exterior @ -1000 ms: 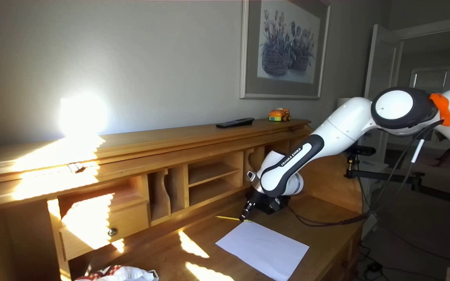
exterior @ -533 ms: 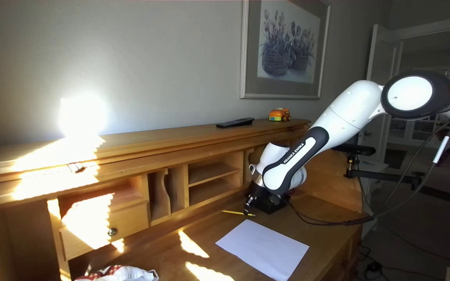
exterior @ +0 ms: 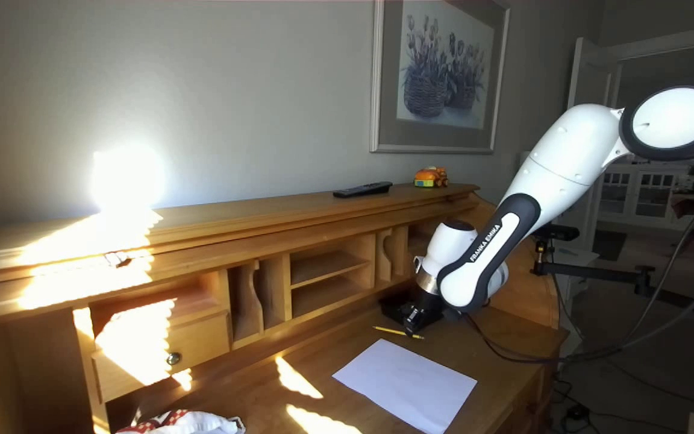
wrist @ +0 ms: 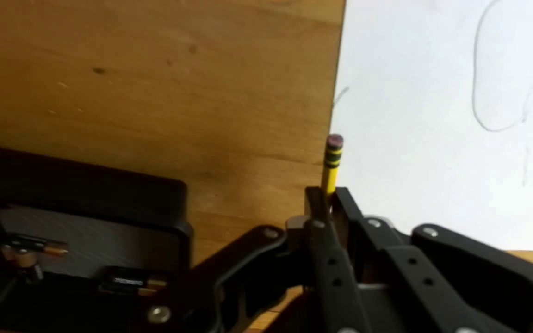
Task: Move the pencil forward
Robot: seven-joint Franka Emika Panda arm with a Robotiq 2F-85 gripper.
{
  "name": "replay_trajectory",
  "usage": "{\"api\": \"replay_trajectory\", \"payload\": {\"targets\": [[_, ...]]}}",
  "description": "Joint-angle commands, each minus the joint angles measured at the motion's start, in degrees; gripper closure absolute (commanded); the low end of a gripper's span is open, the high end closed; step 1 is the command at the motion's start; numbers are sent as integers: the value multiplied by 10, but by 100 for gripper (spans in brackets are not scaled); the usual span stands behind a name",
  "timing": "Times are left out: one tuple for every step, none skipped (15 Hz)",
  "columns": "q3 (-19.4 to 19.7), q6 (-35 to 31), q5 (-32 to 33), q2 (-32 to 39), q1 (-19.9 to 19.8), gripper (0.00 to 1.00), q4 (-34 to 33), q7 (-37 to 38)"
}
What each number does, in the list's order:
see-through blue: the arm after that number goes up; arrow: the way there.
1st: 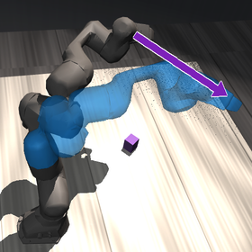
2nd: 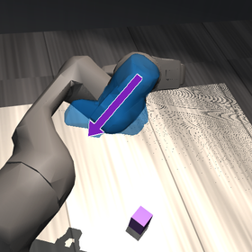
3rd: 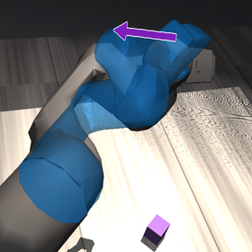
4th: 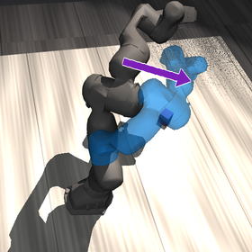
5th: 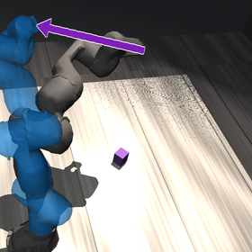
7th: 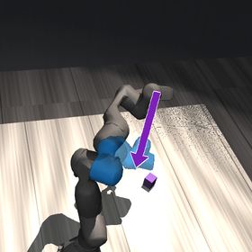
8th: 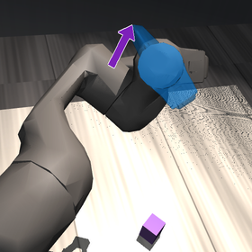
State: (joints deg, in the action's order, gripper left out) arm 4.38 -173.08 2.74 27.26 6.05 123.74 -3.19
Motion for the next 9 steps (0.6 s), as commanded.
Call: {"api": "replay_trajectory", "payload": {"targets": [[142,-10,54,-54,112,98,91,119],[170,10,68,-60,137,98,106,140],[192,28,79,-66,157,98,118,159],[192,34,84,-67,159,98,126,167],[186,28,90,-69,156,98,133,165],[179,19,92,-68,153,98,137,163],[174,2,97,-62,152,98,136,159],[159,-5,94,-59,141,98,135,147],[149,-10,94,-56,134,98,135,135]]}}
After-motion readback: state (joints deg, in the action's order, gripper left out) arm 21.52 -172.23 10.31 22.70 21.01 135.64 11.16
